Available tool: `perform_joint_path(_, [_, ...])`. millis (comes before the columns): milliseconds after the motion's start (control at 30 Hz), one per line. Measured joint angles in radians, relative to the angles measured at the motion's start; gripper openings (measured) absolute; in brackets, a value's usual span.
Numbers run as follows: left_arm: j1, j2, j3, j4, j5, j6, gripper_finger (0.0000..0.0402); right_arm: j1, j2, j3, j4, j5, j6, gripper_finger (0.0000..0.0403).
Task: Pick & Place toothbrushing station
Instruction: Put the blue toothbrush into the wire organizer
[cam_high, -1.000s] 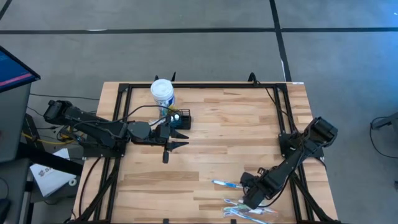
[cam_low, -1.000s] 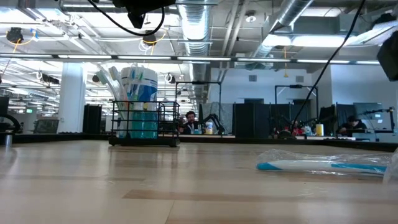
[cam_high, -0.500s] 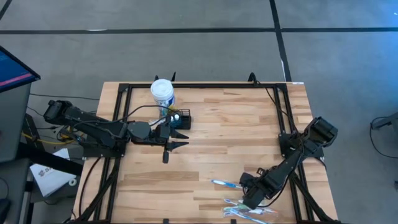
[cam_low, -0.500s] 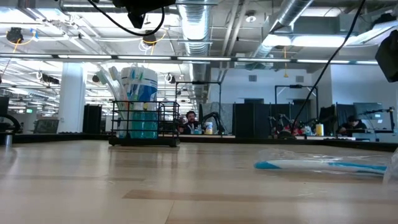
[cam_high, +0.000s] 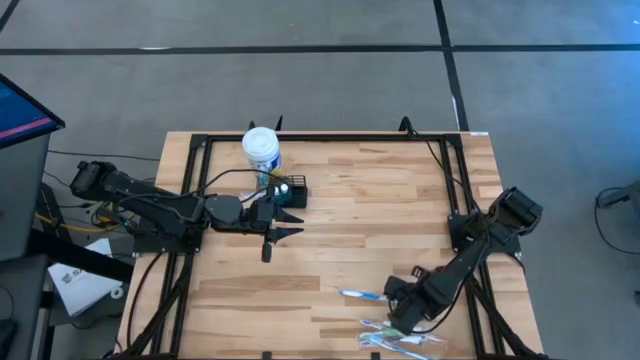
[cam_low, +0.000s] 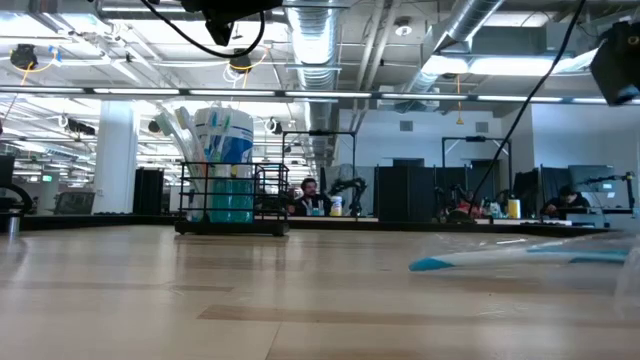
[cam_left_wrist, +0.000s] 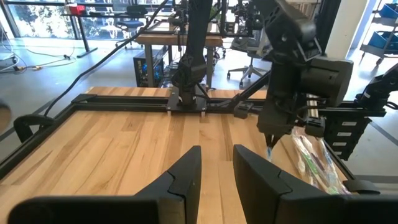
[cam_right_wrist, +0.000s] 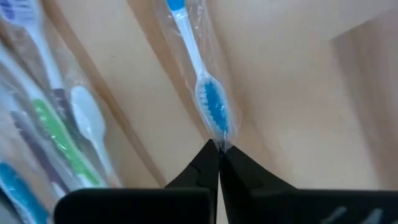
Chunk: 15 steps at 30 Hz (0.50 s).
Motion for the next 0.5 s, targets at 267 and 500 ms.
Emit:
perform_joint_path(267, [0.000,0.000,0.000,0.005,0.005,-0.002,0.0087,-0.014,0.000,0.136,-0.183,0.090,-0.072,0.0000])
perform_joint_path(500, [0.000,0.054,0.000,0.093,0.117,-0.003,0.0087,-0.038,0.000,0.277,-0.393,0.192,-0.127,0.0000])
